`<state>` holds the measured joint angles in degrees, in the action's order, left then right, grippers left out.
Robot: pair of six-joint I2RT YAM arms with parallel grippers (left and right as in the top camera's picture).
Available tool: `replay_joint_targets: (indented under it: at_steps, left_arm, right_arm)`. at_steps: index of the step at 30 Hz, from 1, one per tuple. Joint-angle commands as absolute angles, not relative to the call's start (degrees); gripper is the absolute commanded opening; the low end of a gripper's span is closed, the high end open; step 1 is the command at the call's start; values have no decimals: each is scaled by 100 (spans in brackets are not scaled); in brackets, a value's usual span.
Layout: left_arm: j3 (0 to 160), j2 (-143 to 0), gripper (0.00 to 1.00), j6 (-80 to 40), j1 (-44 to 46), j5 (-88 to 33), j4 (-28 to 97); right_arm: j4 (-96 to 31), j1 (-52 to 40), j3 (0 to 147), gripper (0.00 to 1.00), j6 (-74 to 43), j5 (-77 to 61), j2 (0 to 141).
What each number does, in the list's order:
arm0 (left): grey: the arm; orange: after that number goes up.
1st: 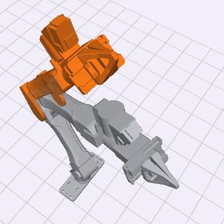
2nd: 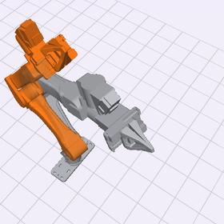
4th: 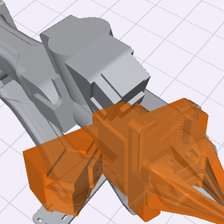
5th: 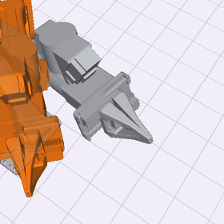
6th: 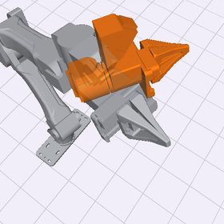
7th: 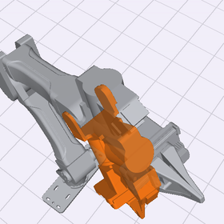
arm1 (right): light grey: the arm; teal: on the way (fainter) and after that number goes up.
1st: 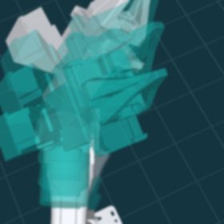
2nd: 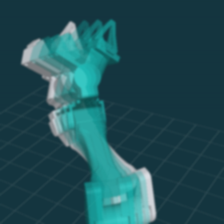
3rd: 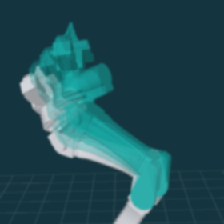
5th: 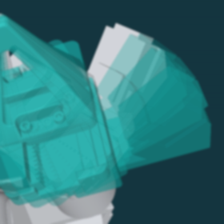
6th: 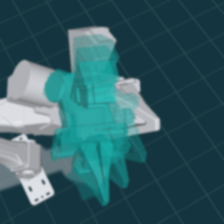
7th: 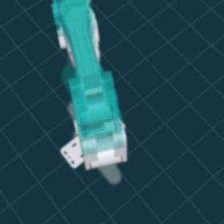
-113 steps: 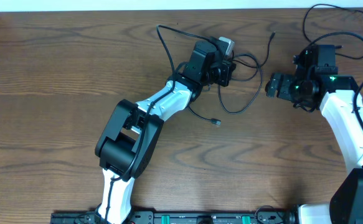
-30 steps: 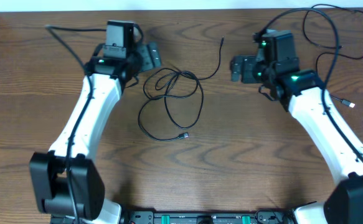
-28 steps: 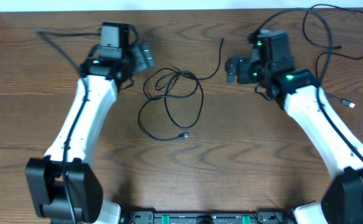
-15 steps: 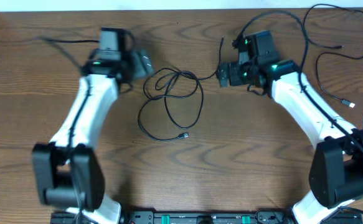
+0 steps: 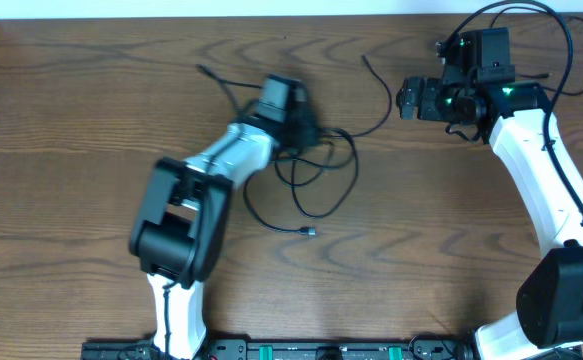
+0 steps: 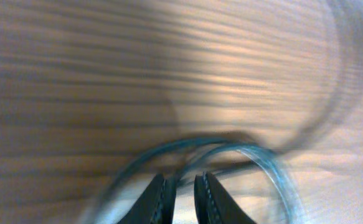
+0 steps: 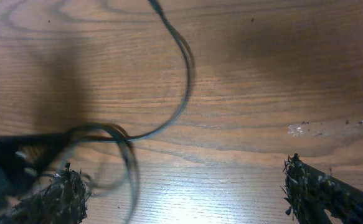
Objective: Untangle cables
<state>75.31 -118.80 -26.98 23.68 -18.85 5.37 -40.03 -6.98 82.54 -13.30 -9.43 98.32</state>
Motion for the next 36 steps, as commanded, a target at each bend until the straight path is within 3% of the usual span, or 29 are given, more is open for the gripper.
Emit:
replay_joint_targets:
  at_steps: [1, 3, 5, 7, 8, 14, 25, 36]
  left_arm:
    - [7596, -11874, 19, -2211, 2805, -2134, 333]
    - [7625, -11797, 19, -2211, 2849, -2189, 231]
    - [7625, -11734, 32, -2209, 2840, -2456, 110]
    - [7631, -11633, 89, -2211, 2803, -2714, 78]
    - [7631, -11552, 98, -2206, 2770, -2790, 102]
    - [7631, -10630, 98, -1581, 2390, -2650, 1031]
    - [7631, -8986, 99, -1507, 1288, -1037, 2641]
    - [7625, -8906, 99, -2628, 126, -1035, 3308]
  right_arm:
    - [-4005, -705, 8366, 99, -1433, -982, 9730]
    - [-4014, -705, 8366, 99, -1433, -982, 9730]
    - [-4032, -705, 8366, 99, -1433, -982, 9730]
    - [-4053, -707, 8366, 99, -1433, -982, 9730]
    - [-4062, -714, 8366, 99, -1433, -982, 9730]
    - [-4084, -790, 8364, 99, -1249, -989, 9730]
    - [-3741, -1378, 8361, 99, -913, -755, 9762]
    - [-3006, -1918, 8357, 99, -489, -628, 10208]
